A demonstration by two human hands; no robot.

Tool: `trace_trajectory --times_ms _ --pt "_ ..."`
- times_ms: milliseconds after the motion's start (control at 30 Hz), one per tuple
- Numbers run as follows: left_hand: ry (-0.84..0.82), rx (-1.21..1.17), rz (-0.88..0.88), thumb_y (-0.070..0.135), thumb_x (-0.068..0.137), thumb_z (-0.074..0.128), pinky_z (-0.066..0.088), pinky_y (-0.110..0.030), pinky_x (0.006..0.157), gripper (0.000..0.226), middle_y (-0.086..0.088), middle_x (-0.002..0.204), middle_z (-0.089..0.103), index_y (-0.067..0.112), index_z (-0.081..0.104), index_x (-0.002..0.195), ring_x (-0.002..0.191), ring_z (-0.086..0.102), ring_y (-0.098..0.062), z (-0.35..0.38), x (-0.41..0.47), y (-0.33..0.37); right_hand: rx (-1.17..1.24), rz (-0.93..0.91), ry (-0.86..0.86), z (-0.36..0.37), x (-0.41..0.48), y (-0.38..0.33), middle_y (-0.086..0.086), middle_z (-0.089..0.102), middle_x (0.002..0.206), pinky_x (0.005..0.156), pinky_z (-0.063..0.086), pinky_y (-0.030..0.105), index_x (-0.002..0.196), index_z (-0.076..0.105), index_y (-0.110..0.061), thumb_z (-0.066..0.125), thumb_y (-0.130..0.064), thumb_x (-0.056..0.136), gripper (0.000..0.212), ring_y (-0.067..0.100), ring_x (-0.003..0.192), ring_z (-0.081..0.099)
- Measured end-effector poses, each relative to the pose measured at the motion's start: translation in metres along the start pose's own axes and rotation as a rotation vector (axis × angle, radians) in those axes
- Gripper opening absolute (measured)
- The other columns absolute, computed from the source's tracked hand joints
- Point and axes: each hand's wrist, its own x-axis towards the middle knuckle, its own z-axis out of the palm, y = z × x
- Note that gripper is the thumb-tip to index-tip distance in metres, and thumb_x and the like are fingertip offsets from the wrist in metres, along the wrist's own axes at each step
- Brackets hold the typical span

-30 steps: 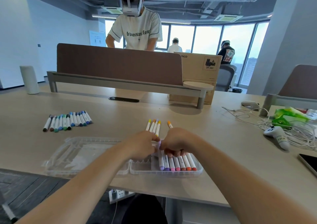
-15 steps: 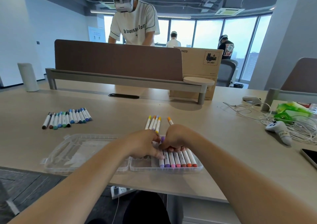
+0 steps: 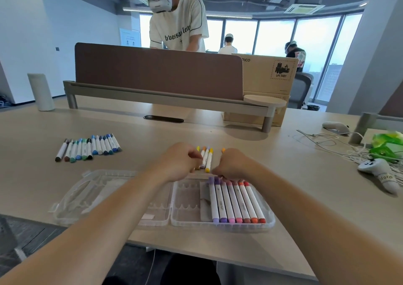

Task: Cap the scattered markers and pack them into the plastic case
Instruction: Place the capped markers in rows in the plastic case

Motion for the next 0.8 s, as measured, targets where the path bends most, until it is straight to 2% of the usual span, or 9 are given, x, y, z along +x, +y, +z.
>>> trace_trajectory --times_ms 133,233,333,433,533,800 --pt "0.028 -0.033 -0.061 0.014 0.092 0.056 0.050 -0.027 0.064 0.016 -0.004 0.083 0.071 0.016 0.071 0.097 0.070 0.063 -0.016 -0.005 0.022 -0.005 0.125 -0.006 0.170 0.001 0.039 -0.001 0.008 0.061 0.079 0.058 0.048 0.027 0.084 0.063 -0.006 0.062 -0.020 0.089 0.015 0.023 0.071 0.058" --pt "0.020 -0.061 -0.082 0.012 0.090 0.055 0.053 -0.030 0.067 0.019 -0.008 0.088 0.073 0.014 0.072 0.097 0.072 0.066 -0.019 -0.005 0.035 -0.008 -0.018 0.034 0.200 -0.001 0.061 -0.011 0.005 0.056 0.072 0.052 0.042 0.026 0.075 0.059 -0.007 0.059 -0.014 0.091 0.017 0.021 0.069 0.057" --pt "0.014 -0.095 -0.074 0.013 0.091 0.057 0.054 -0.032 0.069 0.016 -0.007 0.088 0.074 0.015 0.072 0.093 0.072 0.067 -0.018 -0.002 0.046 -0.012 -0.095 0.031 0.217 -0.002 0.079 -0.017 0.004 0.051 0.076 0.064 0.044 0.028 0.081 0.059 -0.008 0.057 -0.014 0.094 0.014 0.020 0.078 0.056" --pt "0.009 -0.096 -0.064 0.015 0.093 0.056 0.052 -0.028 0.064 0.016 -0.005 0.088 0.073 0.015 0.071 0.094 0.069 0.066 -0.016 0.001 0.054 -0.016 -0.136 0.058 0.212 -0.002 0.092 -0.020 0.004 0.052 0.075 0.068 0.045 0.030 0.070 0.052 -0.011 0.056 -0.009 0.090 0.021 0.019 0.072 0.054" --pt "0.013 -0.104 -0.073 0.015 0.093 0.056 0.054 -0.033 0.066 0.016 -0.006 0.086 0.074 0.012 0.072 0.093 0.073 0.067 -0.022 0.002 0.059 -0.020 -0.157 0.080 0.202 0.000 0.101 -0.022 0.004 0.053 0.071 0.066 0.046 0.031 0.066 0.051 -0.013 0.056 -0.010 0.086 0.021 0.018 0.064 0.050" --pt "0.036 -0.098 -0.098 0.019 0.092 0.058 0.057 -0.042 0.073 0.017 -0.011 0.086 0.074 0.009 0.072 0.091 0.081 0.070 -0.032 0.005 0.065 -0.027 -0.219 0.106 0.155 0.001 0.111 -0.029 0.003 0.057 0.076 0.064 0.044 0.031 0.070 0.056 -0.014 0.057 -0.015 0.086 0.016 0.020 0.066 0.053"
